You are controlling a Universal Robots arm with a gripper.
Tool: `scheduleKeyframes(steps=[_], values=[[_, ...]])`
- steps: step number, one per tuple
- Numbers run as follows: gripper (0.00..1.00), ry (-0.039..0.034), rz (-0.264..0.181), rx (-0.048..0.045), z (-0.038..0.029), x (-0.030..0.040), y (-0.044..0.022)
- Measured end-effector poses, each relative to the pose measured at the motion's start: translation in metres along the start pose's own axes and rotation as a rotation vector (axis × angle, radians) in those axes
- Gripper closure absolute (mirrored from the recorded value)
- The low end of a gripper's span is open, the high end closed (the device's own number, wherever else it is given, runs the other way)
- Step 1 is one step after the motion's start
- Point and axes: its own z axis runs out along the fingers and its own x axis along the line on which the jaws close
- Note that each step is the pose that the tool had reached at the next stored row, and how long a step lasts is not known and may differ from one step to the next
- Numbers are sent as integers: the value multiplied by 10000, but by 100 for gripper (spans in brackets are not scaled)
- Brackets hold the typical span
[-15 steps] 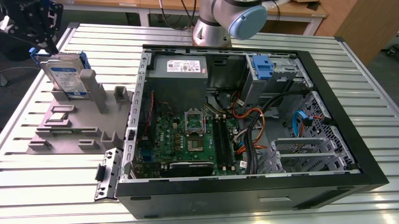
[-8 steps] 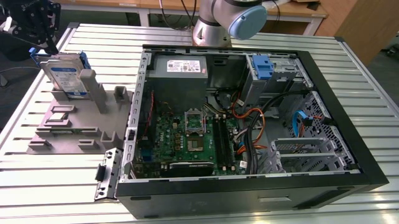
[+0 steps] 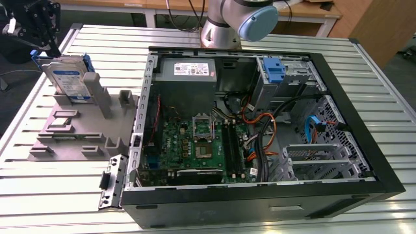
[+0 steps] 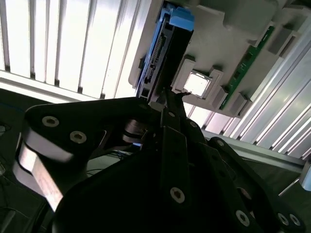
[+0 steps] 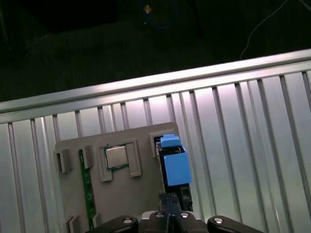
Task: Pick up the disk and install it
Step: 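Pick up the disk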
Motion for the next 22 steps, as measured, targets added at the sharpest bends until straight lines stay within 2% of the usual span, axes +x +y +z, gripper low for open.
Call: scheduleKeyframes(steps=[7,17,19,22], values=[[89,5,-85,0,0,0,0],[89,75,-1638,3,8,0,0],[89,72,-1629,1,8,0,0],[89,32,-1257,0,13,-1,0]])
